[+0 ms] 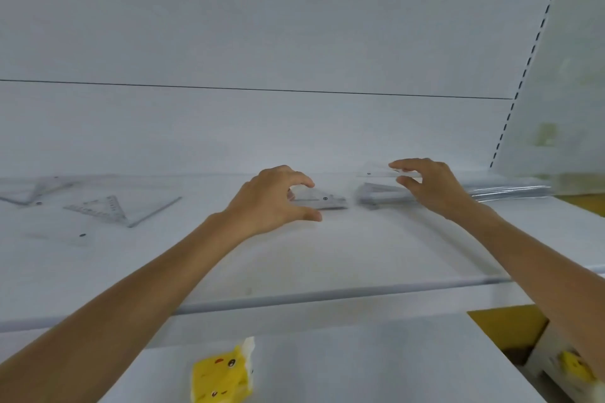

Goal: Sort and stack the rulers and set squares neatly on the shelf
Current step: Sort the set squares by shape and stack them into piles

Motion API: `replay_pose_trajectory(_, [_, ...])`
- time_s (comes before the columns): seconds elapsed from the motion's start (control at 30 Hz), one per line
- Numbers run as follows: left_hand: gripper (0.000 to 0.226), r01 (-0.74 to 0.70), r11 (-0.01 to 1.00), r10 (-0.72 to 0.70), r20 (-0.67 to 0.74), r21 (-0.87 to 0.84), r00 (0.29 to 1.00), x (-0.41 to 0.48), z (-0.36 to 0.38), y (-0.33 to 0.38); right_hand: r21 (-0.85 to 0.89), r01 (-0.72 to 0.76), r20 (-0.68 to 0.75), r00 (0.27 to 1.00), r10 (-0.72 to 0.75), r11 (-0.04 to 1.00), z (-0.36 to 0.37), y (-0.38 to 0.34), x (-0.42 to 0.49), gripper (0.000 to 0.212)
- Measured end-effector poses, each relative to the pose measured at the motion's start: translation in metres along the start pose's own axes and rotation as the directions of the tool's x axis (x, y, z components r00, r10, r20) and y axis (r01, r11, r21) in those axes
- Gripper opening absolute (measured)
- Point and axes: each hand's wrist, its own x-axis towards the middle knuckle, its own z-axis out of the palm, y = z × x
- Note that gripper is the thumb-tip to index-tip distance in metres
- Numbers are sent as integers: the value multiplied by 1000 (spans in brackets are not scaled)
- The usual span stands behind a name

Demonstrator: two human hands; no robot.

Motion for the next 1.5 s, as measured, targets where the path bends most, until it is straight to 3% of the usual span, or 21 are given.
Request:
replay_pose_trajectory(0.47, [53,145,989,-144,-27,24,989,14,9,2,-32,10,286,958,0,999,5,26,9,33])
replay_pose_trajectory(0.7, [49,192,981,-191,-41,19,981,19,13,-1,-102,167,208,968,-143,981,4,12,-4,38])
replay_pose_trajectory(0.8, [48,218,975,-220,-70,-34,973,25,16,0,48,251,206,944,-256,967,3,-15,-19,32])
replay_pose_trajectory(0.9, [44,233,969,-241,-86,-86,967,26,20,-2,189,274,324,889,-324,943,5,-34,-43,25])
replay_pose_trajectory(0.97, [41,237,968,-244,-90,-89,965,28,22,-3,138,300,394,858,-330,944,13,-39,-58,25])
replay_pose_trajectory(1.07, [40,222,972,-229,-88,-78,969,34,21,-1,43,363,389,852,-350,931,20,-43,-66,29])
replay_pose_trajectory(1.2, [38,189,977,-197,-83,-95,977,48,21,5,43,353,382,858,-342,935,20,-43,-68,29])
replay_pose_trajectory(1.37, [33,190,948,-235,-159,-255,959,57,26,-4,52,343,381,861,-336,938,21,-43,-68,30])
replay_pose_trajectory(1.5, [38,223,948,-247,-83,-225,965,55,38,-15,48,357,374,860,-348,933,21,-42,-69,30])
